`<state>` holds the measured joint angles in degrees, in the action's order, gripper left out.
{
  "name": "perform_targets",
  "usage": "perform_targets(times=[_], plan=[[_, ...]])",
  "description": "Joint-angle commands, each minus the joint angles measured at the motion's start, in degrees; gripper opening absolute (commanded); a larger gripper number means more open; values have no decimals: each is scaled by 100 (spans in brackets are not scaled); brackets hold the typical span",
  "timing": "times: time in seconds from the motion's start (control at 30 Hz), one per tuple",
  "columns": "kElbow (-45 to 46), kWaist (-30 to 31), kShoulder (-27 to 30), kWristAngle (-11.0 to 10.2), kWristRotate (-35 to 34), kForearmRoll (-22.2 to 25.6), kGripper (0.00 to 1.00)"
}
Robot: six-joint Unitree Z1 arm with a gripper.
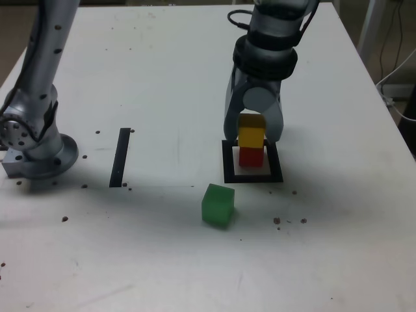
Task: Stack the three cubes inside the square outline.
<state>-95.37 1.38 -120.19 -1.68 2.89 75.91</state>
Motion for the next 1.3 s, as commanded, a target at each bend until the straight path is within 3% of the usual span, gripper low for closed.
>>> perform_targets(times=[0.0,0.1,0.2,0.53,0.87,1.27], plan=[[20,-14,-40,29,50,-12,70],[35,-15,-47,39,95,-14,91],[53,-15,-41,26,97,-26,98],[213,-15,240,-35,68,-146,99],[782,52,1077,-164,-163,-127,99],[1345,1012,1600,2,-507,-115,99]])
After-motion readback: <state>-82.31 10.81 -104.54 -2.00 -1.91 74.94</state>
